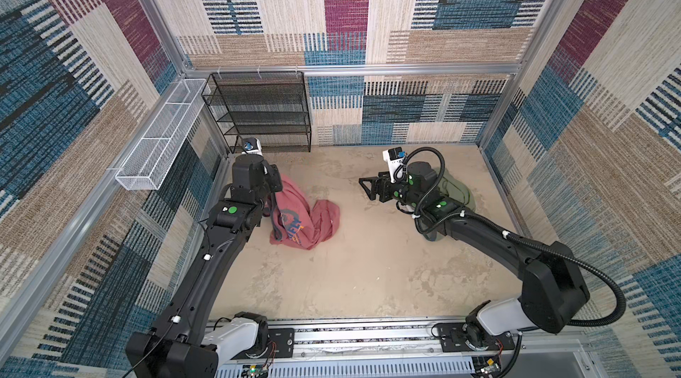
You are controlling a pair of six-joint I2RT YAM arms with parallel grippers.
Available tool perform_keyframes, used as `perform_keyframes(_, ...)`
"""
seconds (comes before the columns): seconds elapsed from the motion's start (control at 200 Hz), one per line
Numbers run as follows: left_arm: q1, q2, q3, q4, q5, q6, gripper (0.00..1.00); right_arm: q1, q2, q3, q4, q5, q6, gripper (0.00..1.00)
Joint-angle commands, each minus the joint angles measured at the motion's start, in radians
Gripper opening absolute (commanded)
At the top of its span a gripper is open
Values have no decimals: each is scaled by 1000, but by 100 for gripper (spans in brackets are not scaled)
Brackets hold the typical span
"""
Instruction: Pick out a specific cloth from the pile
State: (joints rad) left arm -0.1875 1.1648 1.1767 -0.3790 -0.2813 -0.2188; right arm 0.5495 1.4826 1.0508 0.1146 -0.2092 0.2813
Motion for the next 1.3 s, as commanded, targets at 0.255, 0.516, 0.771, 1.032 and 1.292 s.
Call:
perform_keyframes(0.255,169,68,-115,92,68,-92,0,32,18,-15,56,-12,-11,90)
perform_keyframes(0.516,215,163,-132,118,105,-129,0,43,-8,-86,69,9,-7,89)
perform_keyframes(0.771,235,194,-153,148,131,-145,4,68,1,-133,71,27,5,89)
perform_keyframes(1.032,237,104,-187,143,139,-166,38,121,108,-103,86,36,6,89)
perform_keyframes(1.292,235,13,-198,93,165,-169,44,178,229,-22,77,30,11,88)
